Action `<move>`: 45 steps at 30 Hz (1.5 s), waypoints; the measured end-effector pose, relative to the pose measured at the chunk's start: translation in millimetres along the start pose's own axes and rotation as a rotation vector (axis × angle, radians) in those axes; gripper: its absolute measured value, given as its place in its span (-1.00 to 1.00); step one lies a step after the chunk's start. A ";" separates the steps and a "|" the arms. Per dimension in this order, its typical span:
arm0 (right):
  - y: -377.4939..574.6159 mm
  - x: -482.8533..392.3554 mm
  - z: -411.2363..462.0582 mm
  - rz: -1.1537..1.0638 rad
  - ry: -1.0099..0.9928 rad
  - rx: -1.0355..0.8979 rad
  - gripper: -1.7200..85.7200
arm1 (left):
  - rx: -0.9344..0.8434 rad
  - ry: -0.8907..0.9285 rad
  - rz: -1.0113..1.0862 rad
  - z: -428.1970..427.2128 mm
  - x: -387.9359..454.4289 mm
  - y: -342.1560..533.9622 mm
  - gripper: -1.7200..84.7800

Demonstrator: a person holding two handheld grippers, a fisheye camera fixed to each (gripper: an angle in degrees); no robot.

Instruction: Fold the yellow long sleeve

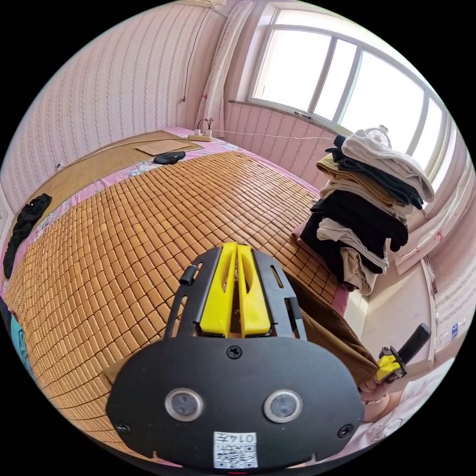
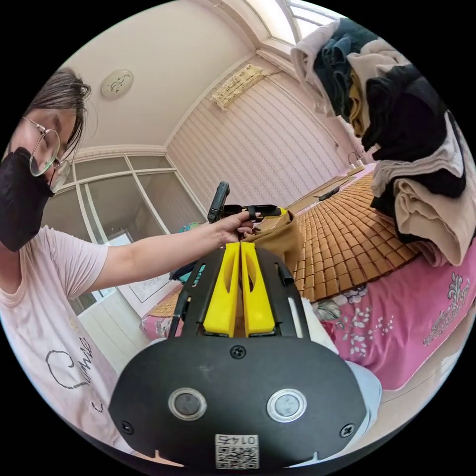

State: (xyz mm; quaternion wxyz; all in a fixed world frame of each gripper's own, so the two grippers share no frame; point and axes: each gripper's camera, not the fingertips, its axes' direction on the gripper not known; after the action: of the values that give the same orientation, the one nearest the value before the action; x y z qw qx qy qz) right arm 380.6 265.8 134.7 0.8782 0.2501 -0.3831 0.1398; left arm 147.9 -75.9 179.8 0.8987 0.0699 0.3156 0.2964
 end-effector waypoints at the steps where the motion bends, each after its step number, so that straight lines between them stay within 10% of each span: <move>1: -2.7 -6.2 7.6 -0.015 -0.021 -0.025 -0.96 | 0.021 -0.008 -0.022 -24.4 -17.0 12.2 -0.98; 12: 32.2 -102.6 205.0 -0.133 -0.290 -0.618 -0.81 | -0.057 -0.195 -0.291 -146.1 -169.5 202.5 -0.95; 27: 7.1 -129.9 214.9 -0.375 -0.026 -0.780 -0.76 | 0.234 -0.175 -0.281 -246.6 -20.2 384.6 -0.83; 38: 37.9 -175.3 251.3 -0.371 -0.296 -1.048 -0.96 | 0.078 -0.099 -0.251 -249.1 -12.2 398.8 -0.98; 45: 12.2 -191.2 233.2 -0.482 0.000 -0.885 -0.82 | 0.070 -0.206 -0.244 -271.6 3.7 401.8 -0.98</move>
State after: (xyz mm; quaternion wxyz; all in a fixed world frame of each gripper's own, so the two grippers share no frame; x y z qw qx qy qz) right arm 107.0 138.3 132.3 0.9074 -0.0651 -0.3368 -0.2428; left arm -211.5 236.9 88.6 0.9526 0.0921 0.2383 0.1651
